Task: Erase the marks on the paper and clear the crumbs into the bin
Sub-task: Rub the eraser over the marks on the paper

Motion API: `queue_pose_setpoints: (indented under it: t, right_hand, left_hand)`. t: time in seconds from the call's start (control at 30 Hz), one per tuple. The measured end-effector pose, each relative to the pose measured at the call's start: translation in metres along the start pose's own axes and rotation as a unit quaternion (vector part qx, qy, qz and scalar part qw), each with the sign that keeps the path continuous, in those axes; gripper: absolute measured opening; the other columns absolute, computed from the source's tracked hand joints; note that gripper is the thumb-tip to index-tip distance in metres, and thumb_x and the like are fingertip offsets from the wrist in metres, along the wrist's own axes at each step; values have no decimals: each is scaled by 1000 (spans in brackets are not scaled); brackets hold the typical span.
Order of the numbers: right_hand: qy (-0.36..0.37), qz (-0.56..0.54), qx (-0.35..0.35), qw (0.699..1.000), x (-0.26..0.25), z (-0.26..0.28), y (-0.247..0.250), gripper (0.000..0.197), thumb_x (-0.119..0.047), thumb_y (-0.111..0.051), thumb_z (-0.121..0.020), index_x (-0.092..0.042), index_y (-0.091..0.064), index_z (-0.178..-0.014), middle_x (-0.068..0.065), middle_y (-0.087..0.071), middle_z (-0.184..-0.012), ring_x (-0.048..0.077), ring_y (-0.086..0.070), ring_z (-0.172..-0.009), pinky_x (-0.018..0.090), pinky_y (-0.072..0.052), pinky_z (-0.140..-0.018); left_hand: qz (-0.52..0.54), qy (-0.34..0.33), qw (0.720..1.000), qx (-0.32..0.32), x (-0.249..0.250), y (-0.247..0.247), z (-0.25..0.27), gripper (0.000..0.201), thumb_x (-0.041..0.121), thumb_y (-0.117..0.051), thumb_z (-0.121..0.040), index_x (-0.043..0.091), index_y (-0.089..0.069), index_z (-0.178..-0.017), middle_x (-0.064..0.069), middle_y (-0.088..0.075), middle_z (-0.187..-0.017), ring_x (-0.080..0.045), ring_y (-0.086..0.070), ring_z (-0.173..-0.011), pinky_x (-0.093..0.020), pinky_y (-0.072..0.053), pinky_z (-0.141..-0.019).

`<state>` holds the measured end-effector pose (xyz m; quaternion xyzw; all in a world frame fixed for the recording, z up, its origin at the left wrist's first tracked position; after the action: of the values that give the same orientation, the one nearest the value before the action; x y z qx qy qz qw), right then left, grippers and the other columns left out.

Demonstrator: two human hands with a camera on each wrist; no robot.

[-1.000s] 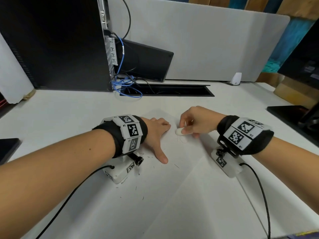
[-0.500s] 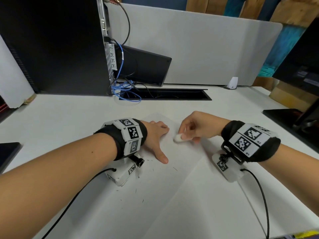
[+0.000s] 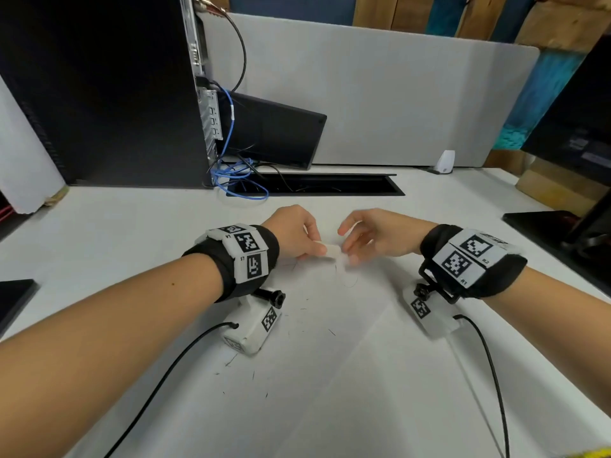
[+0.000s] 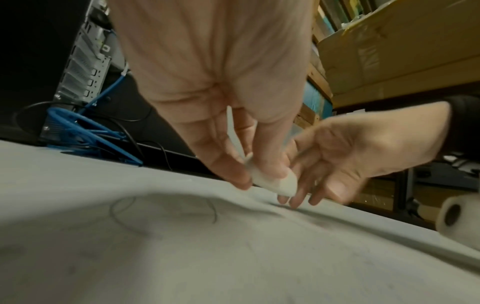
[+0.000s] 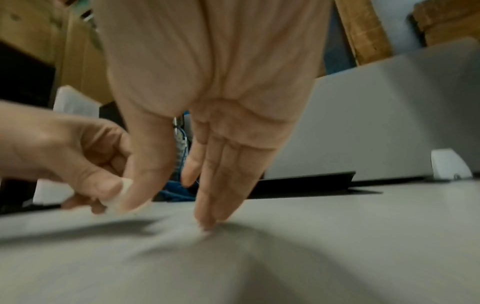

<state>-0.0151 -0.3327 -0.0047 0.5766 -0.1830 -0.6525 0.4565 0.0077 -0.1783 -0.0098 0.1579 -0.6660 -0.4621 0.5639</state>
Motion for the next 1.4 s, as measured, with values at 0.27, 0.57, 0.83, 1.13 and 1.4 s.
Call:
queue_pose_setpoints:
  t: [0.27,0.57,0.83,1.13,1.4]
  right_hand:
    - [-6,192,-104,976,7,4,-18,72,-30,-74,-78,-30,-38,-141,-2,-21,-153,16,-20,-142,31,-15,-117]
    - [-15,224,-129,966,15,-9,-25,91,-48,-65,-81,-24,-10,-150,-12,1,-158,6,-1,-146,29,-1,-119]
    - [0,211,-138,968,14,-11,-26,91,-51,-67,-77,-30,-15,-149,-9,1,-159,7,-2,-146,36,-4,-121]
    - [-11,218,-139,966,19,-14,-26,92,-50,-65,-80,-26,-12,-150,-12,3,-159,6,0,-146,35,-3,-121]
    - [-7,224,-145,964,18,-17,-27,104,-64,-63,-65,-29,-14,-150,-14,3,-159,6,-1,-146,39,-6,-121]
  left_hand:
    - [-36,-22,999,-28,9,-8,-3,27,37,-75,-75,17,-70,-93,13,-50,-70,-6,-50,-67,-23,-41,-72]
    - [-66,-33,997,-19,2,-7,-3,15,24,-75,-76,14,-70,-85,10,-54,-70,-7,-53,-66,-22,-46,-74]
    - [-97,-72,991,-65,12,-16,6,27,29,-69,-82,21,-71,-108,2,-64,-86,-8,-53,-79,-15,-40,-70]
    - [-92,-66,992,-51,13,-17,3,23,28,-72,-79,17,-75,-99,8,-58,-75,-8,-54,-76,-18,-41,-73]
    - [-84,-72,992,-58,15,-19,5,19,24,-72,-79,15,-75,-95,4,-63,-76,-10,-55,-75,-15,-42,-65]
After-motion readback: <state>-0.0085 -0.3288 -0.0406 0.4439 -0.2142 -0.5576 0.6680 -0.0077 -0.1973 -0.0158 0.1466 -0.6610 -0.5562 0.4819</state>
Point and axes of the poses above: each hand's wrist, its own z-axis away from the middle knuckle, its own y-axis out of the back of the hand, x = y × z, the point moved 4 cm from there along -z, towards the middle knuckle
